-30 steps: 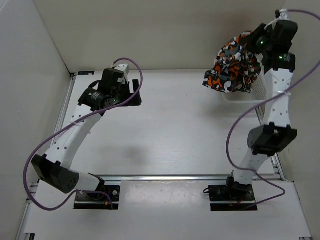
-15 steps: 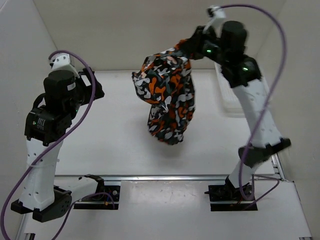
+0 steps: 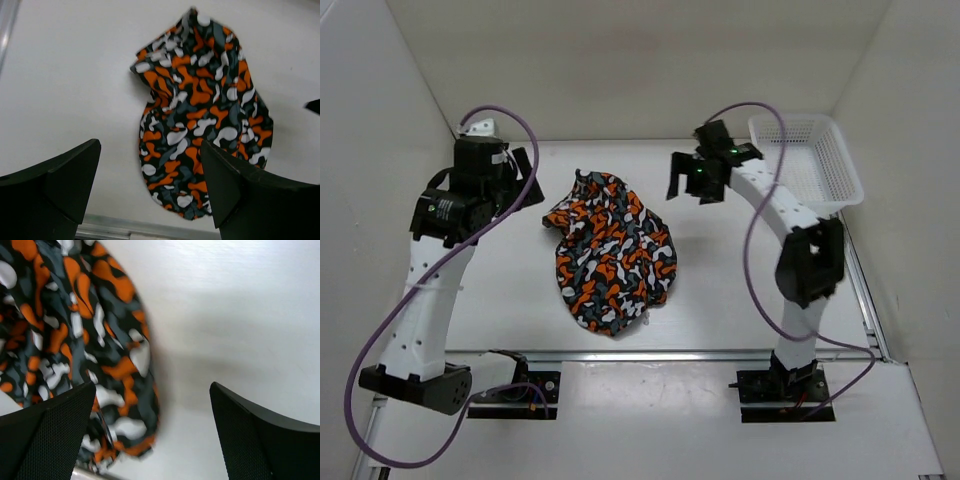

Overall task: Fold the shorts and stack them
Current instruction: Move the shorts to the center of the board

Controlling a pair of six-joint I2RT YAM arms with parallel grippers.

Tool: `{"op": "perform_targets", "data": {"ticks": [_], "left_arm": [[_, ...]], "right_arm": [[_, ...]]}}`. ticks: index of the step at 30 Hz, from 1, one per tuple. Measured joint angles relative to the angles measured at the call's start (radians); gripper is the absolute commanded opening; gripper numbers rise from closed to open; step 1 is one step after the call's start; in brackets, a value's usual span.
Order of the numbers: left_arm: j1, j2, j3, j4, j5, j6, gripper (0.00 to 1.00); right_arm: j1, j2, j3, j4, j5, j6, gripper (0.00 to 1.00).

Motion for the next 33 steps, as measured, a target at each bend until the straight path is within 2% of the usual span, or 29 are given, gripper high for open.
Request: {"op": "perform_targets", "data": {"ticks": [4,6,8,12,16,17,19,20,22,23,24,26,27,30,33], "left_arm": [[0.003,0.035,-0.15,0.059,0.115,0.003,0.97],[0.01,0.085,-0.202,0.085,0.162,0.001,0.99],[0.029,0.16,-0.242,0.115,0.206,-0.006,0.99],[0.103,0.319,-0.309,0.187,0.299,-0.015,0.99],[0.185,0.457,-0.312,0.239,0.358,-0.024,0.99],[0.2,0.495,-0.303,0.25,0.367,-0.026,0.95],[0.217,0.564,-0.281,0.269,0.381,-0.03,0.83],[0.219,0.595,-0.266,0.273,0.387,-0.031,0.67],[0.218,0.634,-0.241,0.286,0.399,-0.036,0.44],[0.217,0.642,-0.232,0.29,0.403,-0.036,0.32],[0.216,0.643,-0.222,0.291,0.407,-0.036,0.11],[0.217,0.642,-0.193,0.292,0.413,-0.033,0.1],[0.217,0.642,-0.177,0.292,0.415,-0.033,0.1],[0.223,0.636,-0.151,0.291,0.42,-0.029,0.1],[0.239,0.614,-0.136,0.272,0.42,-0.024,0.1]], "right_arm": [[-0.039,-0.344,-0.283,0.055,0.069,0.016,0.99],[0.006,-0.484,-0.379,0.09,0.09,0.027,0.99],[0.105,-0.567,-0.462,0.119,0.103,0.043,0.99],[0.312,-0.554,-0.591,0.153,0.091,0.092,0.99],[0.413,-0.462,-0.686,0.17,0.043,0.142,0.99],[0.432,-0.433,-0.686,0.172,0.039,0.148,0.97],[0.474,-0.376,-0.676,0.193,0.027,0.158,0.9],[0.495,-0.347,-0.66,0.196,0.023,0.162,0.8],[0.528,-0.283,-0.625,0.222,0.013,0.167,0.64],[0.538,-0.254,-0.608,0.229,0.008,0.168,0.53],[0.545,-0.226,-0.59,0.24,0.006,0.17,0.26],[0.543,-0.179,-0.56,0.244,0.007,0.169,0.05],[0.535,-0.164,-0.547,0.241,0.014,0.168,0.0],[0.486,-0.161,-0.529,0.215,0.05,0.155,0.0],[0.373,-0.204,-0.514,0.174,0.079,0.105,0.0]]}}
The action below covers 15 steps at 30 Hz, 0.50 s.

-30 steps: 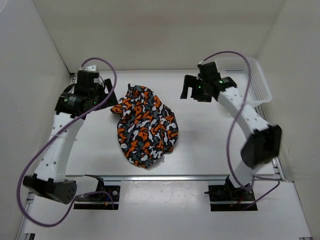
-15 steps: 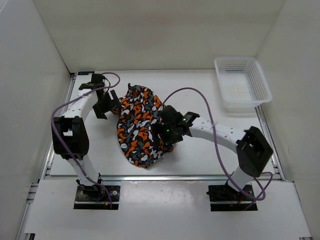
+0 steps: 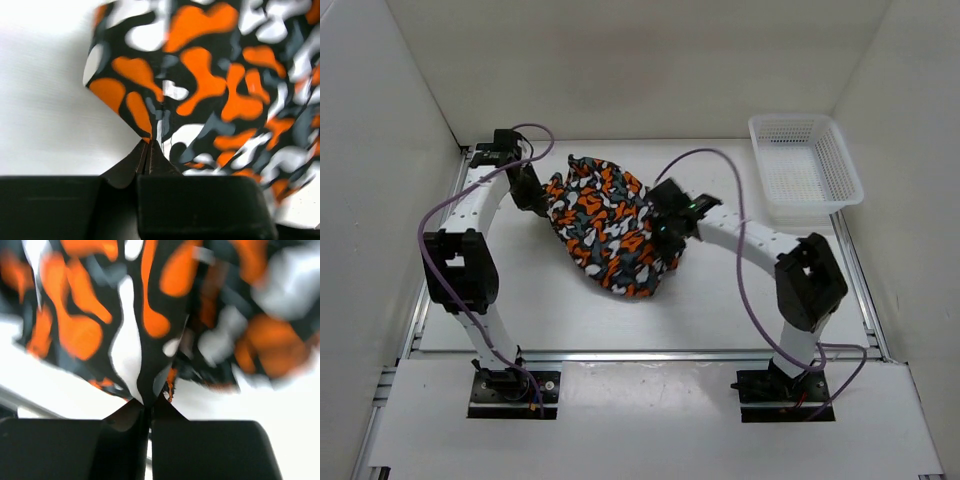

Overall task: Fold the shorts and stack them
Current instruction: Move the shorts to the center of the board

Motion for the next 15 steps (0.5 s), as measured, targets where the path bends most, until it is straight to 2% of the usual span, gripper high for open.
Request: {"op": "perform_targets", "data": {"ticks": [4,6,8,11,14,15], "left_arm": [[0.015,-0.041,0.048,-0.019,0.01,0.006,0.1],[0.016,-0.069,0.061,-0.017,0.019,0.003,0.1],[0.008,-0.106,0.061,-0.018,0.029,-0.003,0.1],[-0.023,-0.161,0.032,-0.011,0.035,-0.023,0.1],[-0.054,-0.222,-0.05,-0.005,0.032,-0.04,0.13],[-0.065,-0.243,-0.086,-0.011,0.031,-0.046,0.32]], "right_arm": [[-0.229,-0.057,0.112,-0.072,0.011,-0.117,0.0],[-0.324,-0.038,0.251,-0.121,0.017,-0.184,0.22],[-0.377,0.019,0.43,-0.164,0.031,-0.228,0.34],[-0.407,0.094,0.603,-0.196,0.055,-0.25,0.73],[-0.425,0.066,0.513,-0.172,0.052,-0.221,0.74],[-0.428,0.041,0.454,-0.167,0.046,-0.205,0.72]]}}
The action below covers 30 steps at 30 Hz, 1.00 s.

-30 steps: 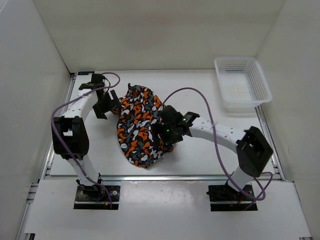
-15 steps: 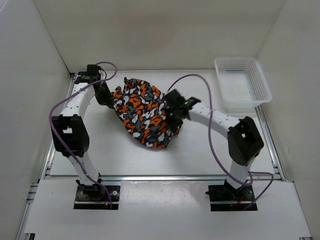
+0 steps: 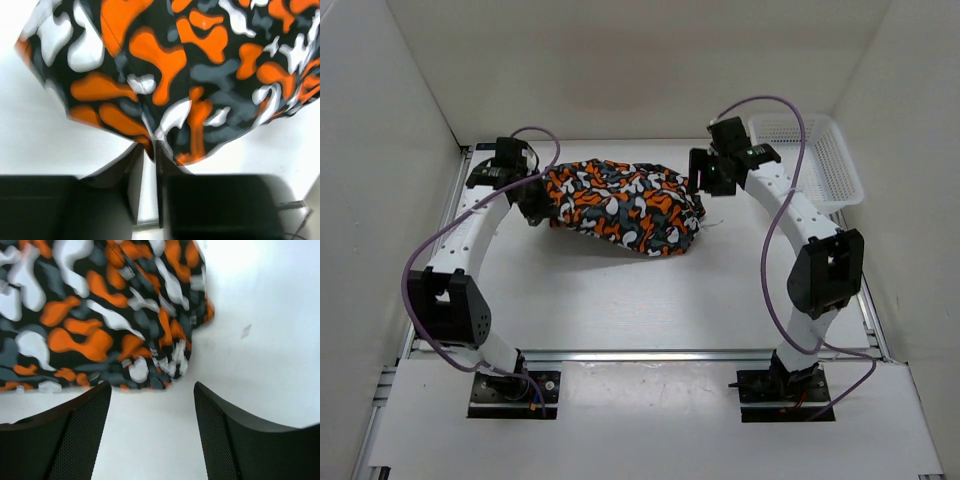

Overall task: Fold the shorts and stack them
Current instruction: Move the shorts to the center of the board, then flatten the shorts out

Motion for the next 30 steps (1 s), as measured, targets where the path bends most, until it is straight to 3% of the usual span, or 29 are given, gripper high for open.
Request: {"op": "perform_targets", "data": {"ticks": [4,7,10,12,13,15,18,19,26,30], "left_arm": [[-0.018,-0.08,-0.156,-0.013,-0.009,-0.012,1.0],[-0.017,-0.134,-0.218,-0.054,-0.04,-0.017,1.0],[-0.017,-0.172,-0.221,-0.068,-0.099,-0.026,0.49],[-0.015,-0.195,-0.221,-0.074,-0.141,-0.025,0.21],[-0.01,-0.201,-0.221,-0.074,-0.159,-0.033,0.21],[0.008,-0.198,-0.221,-0.072,-0.173,-0.034,0.36],[0.064,-0.155,-0.228,-0.05,-0.179,-0.043,0.77],[0.085,-0.134,-0.236,-0.038,-0.174,-0.047,0.97],[0.168,0.035,-0.262,0.01,-0.128,-0.063,1.0],[0.171,0.1,-0.243,0.023,-0.117,-0.069,0.94]], "right_arm": [[-0.031,-0.15,-0.315,0.045,-0.058,0.101,0.61],[-0.051,-0.287,-0.551,0.129,-0.13,0.202,0.53],[-0.045,-0.389,-0.762,0.228,-0.216,0.315,0.52],[-0.029,-0.411,-0.869,0.3,-0.254,0.393,0.63],[-0.021,-0.412,-0.907,0.332,-0.267,0.431,0.66],[-0.008,-0.411,-0.978,0.418,-0.296,0.502,0.74],[-0.004,-0.375,-1.007,0.529,-0.325,0.582,0.8],[-0.002,-0.348,-1.0,0.565,-0.332,0.598,0.8],[0.04,-0.107,-0.815,0.671,-0.325,0.664,0.76],[0.066,0.001,-0.715,0.68,-0.301,0.684,0.7]]}}
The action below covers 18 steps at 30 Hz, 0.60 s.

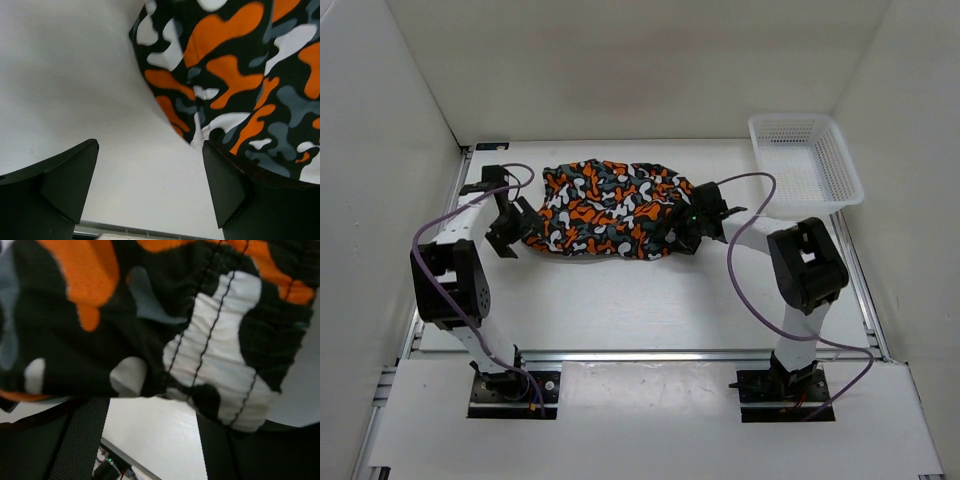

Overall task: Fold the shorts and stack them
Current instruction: Flatten the shorts out

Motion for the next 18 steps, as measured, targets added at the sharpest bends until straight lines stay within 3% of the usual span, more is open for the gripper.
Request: {"op": "perform_targets", "data": {"ticks": [4,6,7,9,12,14,17,18], "left_arm": [[0.001,0.087,0.069,0.013,0.004,-0.009,0.77],[0.003,0.137,0.103,0.023,0.005,-0.009,0.77],[0.003,0.158,0.115,0.027,0.004,-0.01,0.79],[0.006,0.184,0.128,0.031,0.003,-0.009,0.94],[0.013,0.192,0.138,0.028,0.003,-0.011,0.99],[0.022,0.192,0.156,0.027,0.003,-0.011,0.97],[0.042,0.194,0.187,0.031,0.003,-0.01,0.86],[0.049,0.198,0.196,0.031,0.003,-0.01,0.81]], "right_arm": [[0.02,0.078,0.074,-0.029,0.047,0.011,0.55],[0.024,0.103,0.106,-0.05,0.061,0.009,0.44],[0.027,0.109,0.115,-0.058,0.071,0.006,0.39],[0.028,0.111,0.125,-0.08,0.089,-0.002,0.23],[0.028,0.111,0.126,-0.106,0.116,-0.014,0.04],[0.028,0.111,0.126,-0.122,0.133,-0.025,0.0],[0.028,0.102,0.115,-0.134,0.151,-0.035,0.0],[0.027,0.095,0.106,-0.135,0.156,-0.043,0.05]]}}
